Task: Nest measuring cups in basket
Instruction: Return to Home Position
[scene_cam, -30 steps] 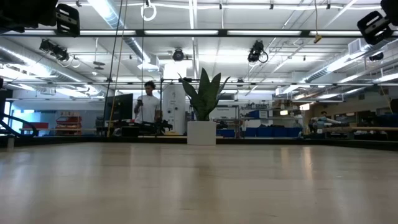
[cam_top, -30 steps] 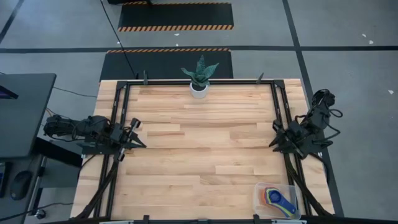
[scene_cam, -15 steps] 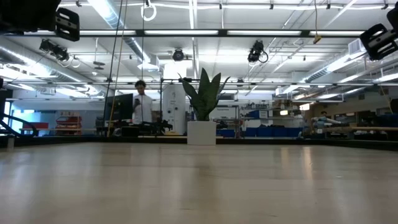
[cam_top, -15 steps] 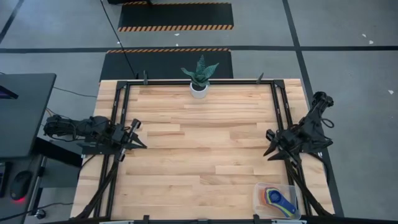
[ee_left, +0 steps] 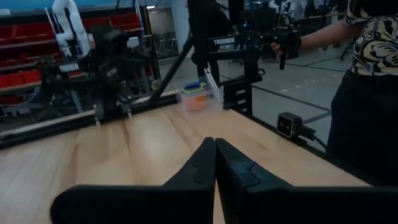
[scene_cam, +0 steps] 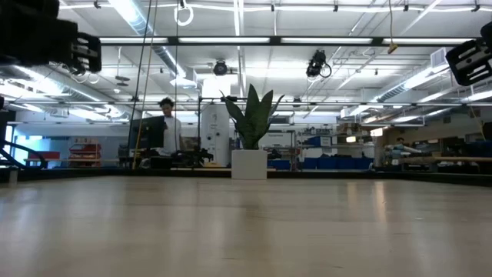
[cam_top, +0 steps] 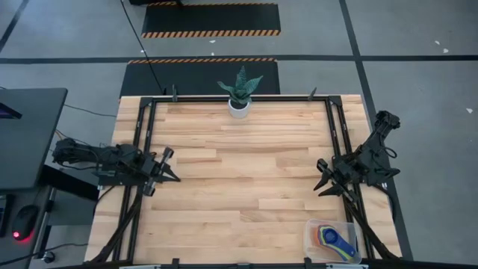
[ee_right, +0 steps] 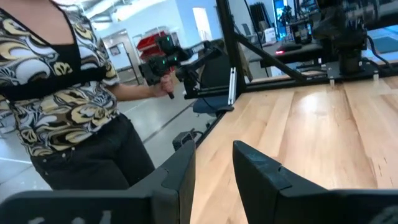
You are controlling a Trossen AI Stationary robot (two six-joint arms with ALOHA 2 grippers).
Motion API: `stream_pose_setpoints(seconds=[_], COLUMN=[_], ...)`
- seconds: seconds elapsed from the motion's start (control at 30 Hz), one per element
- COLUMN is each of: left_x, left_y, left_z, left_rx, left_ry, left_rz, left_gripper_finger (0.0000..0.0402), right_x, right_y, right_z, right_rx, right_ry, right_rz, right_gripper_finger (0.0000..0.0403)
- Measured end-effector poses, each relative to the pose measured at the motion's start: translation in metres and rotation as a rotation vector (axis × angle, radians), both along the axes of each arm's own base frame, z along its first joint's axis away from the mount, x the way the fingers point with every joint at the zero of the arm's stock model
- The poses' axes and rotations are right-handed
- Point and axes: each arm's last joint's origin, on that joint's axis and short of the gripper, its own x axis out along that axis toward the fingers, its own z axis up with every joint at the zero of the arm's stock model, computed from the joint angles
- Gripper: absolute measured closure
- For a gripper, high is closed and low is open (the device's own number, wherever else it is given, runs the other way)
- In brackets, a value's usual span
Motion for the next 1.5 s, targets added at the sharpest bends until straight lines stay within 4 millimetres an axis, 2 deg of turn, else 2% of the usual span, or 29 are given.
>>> stream_pose_setpoints(seconds=[0.1, 0.43, 0.77, 1.5], left_x=[0.003, 0.002, 0.002, 0.002], left_y=[-0.001, -0.001, -0.001, -0.001], left_z=[-0.016, -0.018, -0.019, -0.019], left_rx=[-0.025, 0.013, 0.03, 0.008], left_ry=[0.011, 0.015, 0.03, 0.027], left_rz=[-0.001, -0.034, -0.034, -0.034], left_gripper_finger=[0.0388, 0.0388, 0.0388, 0.0388], right_x=[0.001, 0.0, 0.001, 0.001], right_y=[0.001, 0.003, 0.004, 0.004], right_z=[-0.001, -0.003, -0.004, -0.004], right_rx=[0.007, -0.067, 0.057, 0.059], right_ry=[-0.02, -0.078, 0.014, 0.015], right_rz=[0.0, 0.06, 0.076, 0.076], right_gripper_finger=[0.0289, 0.0289, 0.0289, 0.0289])
